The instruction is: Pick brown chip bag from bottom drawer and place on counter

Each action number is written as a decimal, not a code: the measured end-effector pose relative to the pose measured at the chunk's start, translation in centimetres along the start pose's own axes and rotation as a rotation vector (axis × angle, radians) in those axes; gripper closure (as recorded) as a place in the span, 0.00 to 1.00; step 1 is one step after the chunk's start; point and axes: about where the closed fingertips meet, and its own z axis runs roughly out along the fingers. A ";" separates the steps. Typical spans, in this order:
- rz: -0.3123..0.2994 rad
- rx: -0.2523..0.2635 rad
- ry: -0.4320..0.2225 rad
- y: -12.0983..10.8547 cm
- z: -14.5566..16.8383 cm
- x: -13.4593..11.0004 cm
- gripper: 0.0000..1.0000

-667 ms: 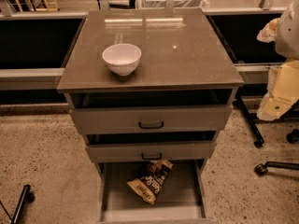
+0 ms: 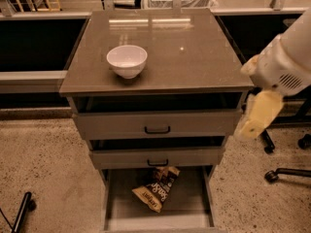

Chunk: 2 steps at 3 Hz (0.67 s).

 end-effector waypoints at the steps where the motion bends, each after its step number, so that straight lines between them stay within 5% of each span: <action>1: 0.064 -0.125 -0.087 2.3 10.4 0.0 0.00; 2: 0.088 -0.148 -0.095 3.1 14.8 0.8 0.00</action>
Offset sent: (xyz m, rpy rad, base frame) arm 0.0019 0.0318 -0.0866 0.1151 0.0916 -0.0061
